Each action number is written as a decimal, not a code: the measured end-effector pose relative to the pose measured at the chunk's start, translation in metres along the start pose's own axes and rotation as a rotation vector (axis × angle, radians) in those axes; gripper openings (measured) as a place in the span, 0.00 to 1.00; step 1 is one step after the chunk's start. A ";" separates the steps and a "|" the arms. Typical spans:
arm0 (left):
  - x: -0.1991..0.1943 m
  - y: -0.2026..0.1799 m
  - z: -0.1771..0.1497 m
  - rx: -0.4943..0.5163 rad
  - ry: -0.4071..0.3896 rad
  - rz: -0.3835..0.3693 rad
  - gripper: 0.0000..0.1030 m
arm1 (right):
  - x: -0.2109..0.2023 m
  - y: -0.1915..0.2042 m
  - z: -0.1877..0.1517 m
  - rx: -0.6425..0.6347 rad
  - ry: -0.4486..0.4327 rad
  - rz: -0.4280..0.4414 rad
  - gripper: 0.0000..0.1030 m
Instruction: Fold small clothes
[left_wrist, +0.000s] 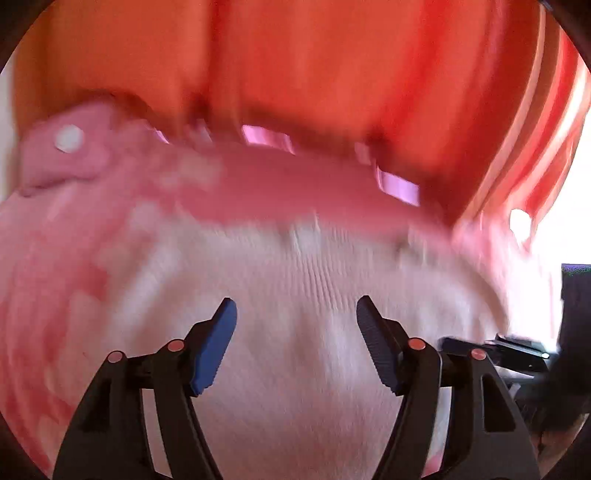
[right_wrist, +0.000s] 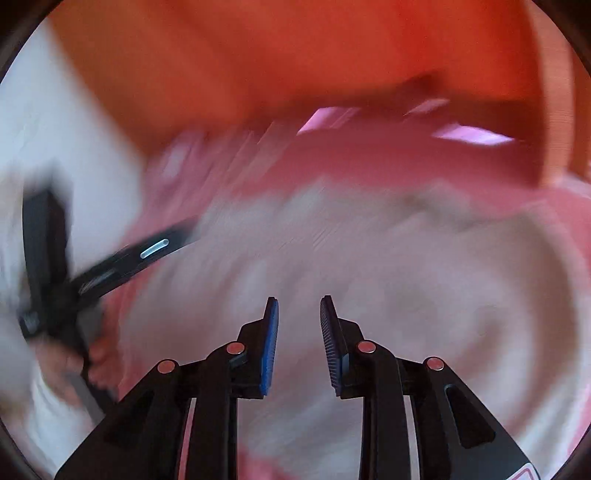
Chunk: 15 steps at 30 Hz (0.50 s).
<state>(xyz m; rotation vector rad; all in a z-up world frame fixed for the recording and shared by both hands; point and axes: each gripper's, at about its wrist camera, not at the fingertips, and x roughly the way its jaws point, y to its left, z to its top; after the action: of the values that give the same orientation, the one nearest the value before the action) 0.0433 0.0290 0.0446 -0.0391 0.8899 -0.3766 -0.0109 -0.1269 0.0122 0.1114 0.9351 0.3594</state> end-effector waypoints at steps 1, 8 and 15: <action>0.009 -0.001 -0.006 0.023 0.038 0.023 0.59 | 0.009 0.003 -0.005 -0.037 0.048 -0.047 0.17; -0.011 0.059 -0.033 -0.035 0.044 0.150 0.50 | -0.059 -0.119 -0.047 0.334 0.006 -0.248 0.00; -0.057 0.126 -0.064 -0.265 -0.002 0.195 0.56 | -0.117 -0.138 -0.086 0.528 -0.181 -0.258 0.14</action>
<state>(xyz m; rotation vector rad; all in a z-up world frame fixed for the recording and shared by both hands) 0.0004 0.1737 0.0228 -0.1954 0.9281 -0.0755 -0.1084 -0.3018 0.0165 0.4932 0.8342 -0.1417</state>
